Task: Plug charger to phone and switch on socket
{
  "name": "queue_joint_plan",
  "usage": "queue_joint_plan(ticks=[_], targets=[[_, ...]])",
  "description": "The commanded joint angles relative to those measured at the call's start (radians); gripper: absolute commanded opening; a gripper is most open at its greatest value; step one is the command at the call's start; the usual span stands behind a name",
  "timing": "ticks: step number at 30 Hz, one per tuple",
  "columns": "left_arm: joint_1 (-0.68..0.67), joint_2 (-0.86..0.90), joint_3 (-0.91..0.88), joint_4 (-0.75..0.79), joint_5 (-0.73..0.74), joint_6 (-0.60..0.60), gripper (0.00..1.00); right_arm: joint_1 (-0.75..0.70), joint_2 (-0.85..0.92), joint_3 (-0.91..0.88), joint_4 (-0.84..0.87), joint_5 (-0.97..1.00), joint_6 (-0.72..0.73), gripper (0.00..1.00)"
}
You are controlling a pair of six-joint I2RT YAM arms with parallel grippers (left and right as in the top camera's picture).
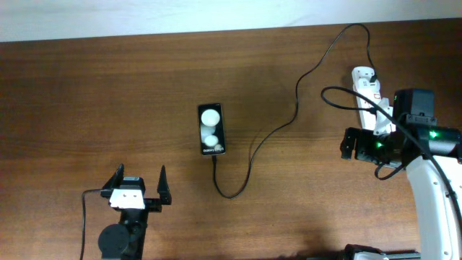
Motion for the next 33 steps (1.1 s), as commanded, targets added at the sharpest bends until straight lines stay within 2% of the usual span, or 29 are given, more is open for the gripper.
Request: queue_joint_plan(ticks=[1, 4, 5, 6, 8, 10, 15, 20, 27, 30, 33], targets=[[0.005, -0.009, -0.002, -0.006, -0.010, 0.016, 0.99, 0.006, -0.039, -0.008, 0.042, 0.079, -0.019, 0.99], [0.005, -0.009, -0.002, -0.006, -0.009, 0.016, 0.99, 0.006, -0.068, -0.070, 0.156, 0.019, -0.019, 0.99], [0.005, -0.009, -0.002, -0.006, -0.009, 0.016, 0.99, 0.006, -0.078, -0.138, 0.222, 0.019, -0.024, 0.99], [0.005, -0.009, -0.002, -0.006, -0.009, 0.016, 0.99, 0.006, -0.091, -0.261, 0.359, 0.000, -0.023, 0.99], [0.005, -0.009, -0.002, -0.006, -0.009, 0.016, 0.99, 0.006, -0.107, -0.417, 0.528, -0.099, -0.023, 0.99], [0.005, -0.009, -0.002, -0.006, -0.009, 0.016, 0.99, 0.006, -0.127, -0.518, 0.640, -0.109, -0.024, 0.99], [0.005, -0.009, -0.002, -0.006, -0.009, 0.016, 0.99, 0.006, -0.151, -0.542, 0.702, -0.109, -0.023, 0.99], [0.005, -0.009, -0.002, -0.006, -0.010, 0.016, 0.99, 0.006, -0.202, -0.746, 0.946, -0.109, -0.018, 0.99], [0.005, -0.009, -0.002, -0.006, -0.009, 0.016, 0.99, 0.006, -0.243, -0.842, 1.051, -0.109, -0.019, 0.99], [0.005, -0.009, -0.002, -0.006, -0.009, 0.016, 0.99, 0.077, -0.243, -0.885, 1.140, -0.093, -0.019, 0.99], [0.005, -0.009, -0.002, -0.006, -0.010, 0.016, 0.99, 0.105, -0.253, -0.892, 1.157, -0.076, -0.019, 0.99]])
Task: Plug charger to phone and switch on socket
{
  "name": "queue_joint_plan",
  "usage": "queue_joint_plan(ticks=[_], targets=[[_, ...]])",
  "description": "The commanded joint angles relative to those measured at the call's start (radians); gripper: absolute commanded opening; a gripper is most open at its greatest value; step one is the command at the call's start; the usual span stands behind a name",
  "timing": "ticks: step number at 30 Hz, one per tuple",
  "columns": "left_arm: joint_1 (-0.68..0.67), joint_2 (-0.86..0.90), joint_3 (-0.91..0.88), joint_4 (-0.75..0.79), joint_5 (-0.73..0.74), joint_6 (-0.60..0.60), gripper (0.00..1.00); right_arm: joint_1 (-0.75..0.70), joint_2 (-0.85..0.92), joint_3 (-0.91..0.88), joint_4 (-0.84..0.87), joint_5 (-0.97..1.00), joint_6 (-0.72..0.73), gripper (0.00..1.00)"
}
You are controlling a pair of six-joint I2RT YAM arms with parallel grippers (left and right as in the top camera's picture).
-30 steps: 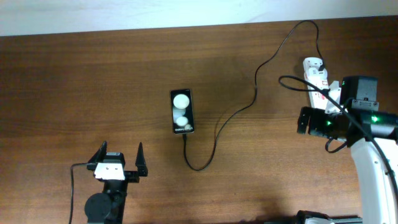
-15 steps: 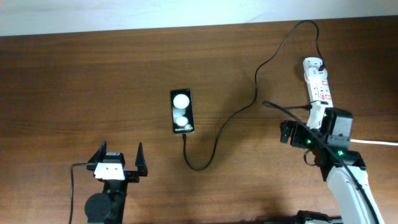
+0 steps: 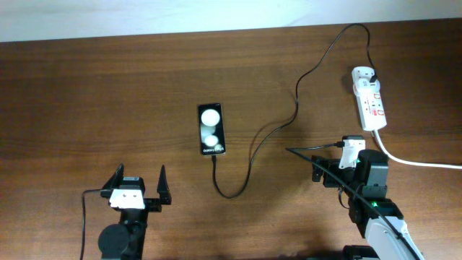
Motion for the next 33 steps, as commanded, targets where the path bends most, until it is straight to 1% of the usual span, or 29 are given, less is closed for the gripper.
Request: queue_joint_plan(ticks=[1, 2, 5, 9, 11, 13, 14, 19, 22, 23, 27, 33], targets=[[0.005, -0.008, -0.002, -0.006, -0.007, 0.016, 0.99, 0.008, -0.031, -0.011, 0.007, 0.013, -0.003, 0.99], [0.005, -0.008, -0.002, -0.006, -0.007, 0.016, 0.99, 0.008, -0.039, -0.015, 0.008, 0.013, -0.003, 0.99], [0.005, -0.008, -0.002, -0.006, -0.007, 0.016, 0.99, 0.008, -0.087, -0.121, 0.156, 0.012, -0.003, 0.99], [0.005, -0.008, -0.002, -0.006, -0.007, 0.016, 0.99, 0.008, -0.181, -0.181, 0.183, 0.012, -0.003, 0.99], [0.005, -0.008, -0.002, -0.006, -0.007, 0.016, 0.99, 0.008, -0.223, -0.254, 0.284, 0.012, -0.003, 0.99], [0.005, -0.008, -0.002, -0.006, -0.007, 0.016, 0.99, 0.007, -0.253, -0.272, 0.291, 0.012, -0.003, 0.99], [0.005, -0.008, -0.002, -0.006, -0.007, 0.016, 0.99, 0.007, -0.268, -0.272, 0.282, 0.012, -0.003, 0.99], [0.005, -0.008, -0.002, -0.006, -0.007, 0.016, 0.99, 0.007, -0.396, -0.272, 0.131, 0.013, -0.003, 0.99], [0.005, -0.008, -0.002, -0.006, -0.007, 0.016, 0.99, 0.007, -0.566, -0.272, -0.021, 0.013, -0.004, 0.99], [0.005, -0.008, -0.002, -0.006, -0.007, 0.016, 0.99, 0.007, -0.606, -0.272, -0.048, 0.016, -0.003, 0.99], [0.005, -0.008, -0.002, -0.006, -0.006, 0.016, 0.99, 0.040, -0.686, -0.272, -0.048, 0.013, -0.003, 0.99], [0.005, -0.008, -0.002, -0.006, -0.007, 0.016, 0.99, 0.043, -0.860, -0.272, -0.051, 0.002, -0.004, 0.99]])
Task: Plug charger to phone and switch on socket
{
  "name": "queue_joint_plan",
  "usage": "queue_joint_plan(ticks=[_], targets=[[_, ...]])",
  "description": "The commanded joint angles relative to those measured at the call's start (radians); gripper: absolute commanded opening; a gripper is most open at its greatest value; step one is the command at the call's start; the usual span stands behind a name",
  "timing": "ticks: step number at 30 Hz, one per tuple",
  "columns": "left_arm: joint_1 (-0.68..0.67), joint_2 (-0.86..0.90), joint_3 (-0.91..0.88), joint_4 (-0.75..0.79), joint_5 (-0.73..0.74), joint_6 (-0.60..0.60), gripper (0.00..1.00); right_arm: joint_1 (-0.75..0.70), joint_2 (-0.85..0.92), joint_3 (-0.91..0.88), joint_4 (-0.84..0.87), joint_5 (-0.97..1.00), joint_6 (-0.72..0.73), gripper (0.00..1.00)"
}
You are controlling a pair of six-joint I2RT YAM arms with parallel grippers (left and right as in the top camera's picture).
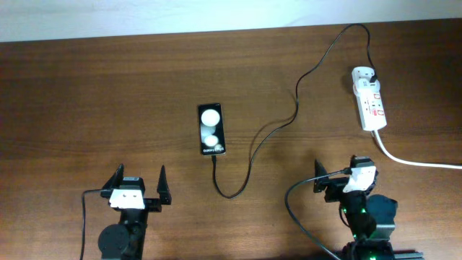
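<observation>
The black phone [211, 130] lies face up mid-table, its screen reflecting two bright lights. A black charger cable [254, 148] meets the phone's lower edge, loops toward the front, then runs up and right to a plug in the white power strip [369, 99] at the far right. My left gripper [138, 179] stands open near the front edge, left of the phone and holding nothing. My right gripper [336, 178] is open at the front right, well below the strip and apart from the cable.
A white mains cord [415, 162] leaves the strip's near end and runs off the right edge. Thin black arm cables [292, 209] curl beside the right arm. The wooden table [86, 101] meets a pale wall along its far edge.
My right arm has drawn back toward the front edge, farther from the power strip. The left arm, phone, cable and strip lie as before.
First my right gripper was at the near end of the power strip, partly covering it. A moment later it was off the strip, below and left of it over the table. Now it rests at the front right, and the phone stays cabled throughout.
</observation>
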Motion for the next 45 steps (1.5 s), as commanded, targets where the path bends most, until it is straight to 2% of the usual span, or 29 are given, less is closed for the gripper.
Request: queue_joint_plan(ticks=[1, 6, 45], targets=[[0.005, -0.005, -0.002, -0.006, -0.007, 0.016, 0.99, 0.009, -0.076, -0.005, -0.009, -0.005, -0.004, 0.98], [0.005, -0.005, -0.002, -0.006, -0.007, 0.016, 0.99, 0.065, -0.212, -0.005, -0.010, 0.003, -0.003, 0.99], [0.005, -0.005, -0.002, -0.006, -0.007, 0.016, 0.99, 0.065, -0.211, -0.005, -0.006, 0.002, -0.003, 0.99]])
